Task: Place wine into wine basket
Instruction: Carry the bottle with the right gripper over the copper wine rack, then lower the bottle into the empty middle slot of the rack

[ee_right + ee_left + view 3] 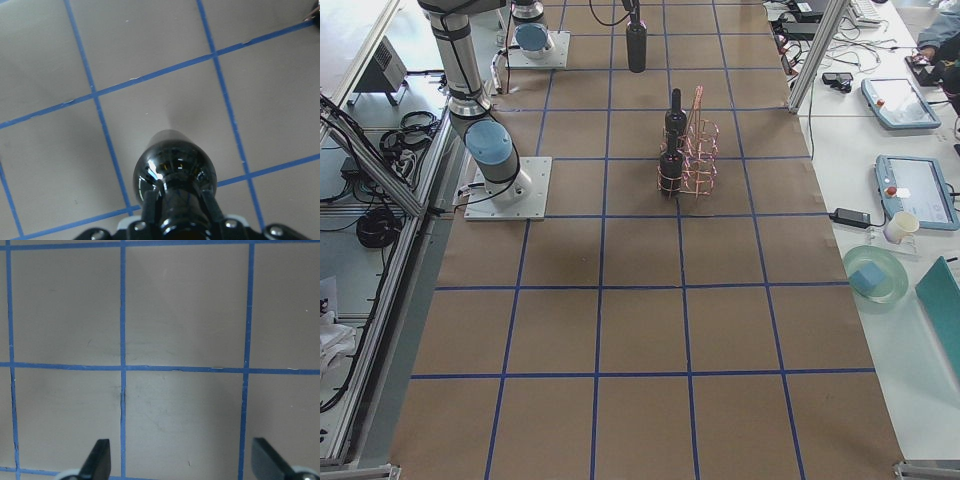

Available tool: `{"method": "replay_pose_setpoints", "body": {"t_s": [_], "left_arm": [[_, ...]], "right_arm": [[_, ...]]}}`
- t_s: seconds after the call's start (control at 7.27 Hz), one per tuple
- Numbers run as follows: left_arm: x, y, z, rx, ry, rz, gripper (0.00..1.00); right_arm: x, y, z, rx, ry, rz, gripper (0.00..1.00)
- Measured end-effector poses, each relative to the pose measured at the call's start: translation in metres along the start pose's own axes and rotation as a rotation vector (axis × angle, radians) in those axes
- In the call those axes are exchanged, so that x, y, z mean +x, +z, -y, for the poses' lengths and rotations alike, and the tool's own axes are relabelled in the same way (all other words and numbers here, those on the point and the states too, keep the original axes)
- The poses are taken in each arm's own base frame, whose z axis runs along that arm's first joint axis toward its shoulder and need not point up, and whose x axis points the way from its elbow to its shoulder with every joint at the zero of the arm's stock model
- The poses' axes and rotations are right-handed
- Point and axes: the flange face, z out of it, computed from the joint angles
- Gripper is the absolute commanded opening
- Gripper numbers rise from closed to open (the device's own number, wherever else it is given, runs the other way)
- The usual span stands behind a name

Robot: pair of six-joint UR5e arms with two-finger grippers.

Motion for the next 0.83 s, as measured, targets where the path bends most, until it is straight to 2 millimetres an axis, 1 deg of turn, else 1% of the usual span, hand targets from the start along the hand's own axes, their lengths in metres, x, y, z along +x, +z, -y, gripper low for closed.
{"method": "replay_pose_setpoints", "body": {"t_s": [0.28, 0.41, 0.55, 0.83], "left_arm": [[0.01, -0.006, -0.002, 0.013, 0.016, -0.013, 1.0], [0.013, -0.009, -0.003, 0.02, 0.019, -0.035, 1.0], [0.016, -0.01, -0.006, 0.02, 0.022, -0.049, 1.0], [0.026, -0.014, -0.013, 0.011, 0.039, -0.066, 1.0]], "right_arm": [[0.09, -0.048, 0.041, -0.023, -0.052, -0.044, 0.0], [0.132, -0.064, 0.058, -0.032, -0.078, -0.061, 0.0], [0.168, -0.074, 0.072, -0.049, -0.105, -0.075, 0.0], [0.226, -0.081, 0.106, -0.062, -0.132, -0.081, 0.0]]}}
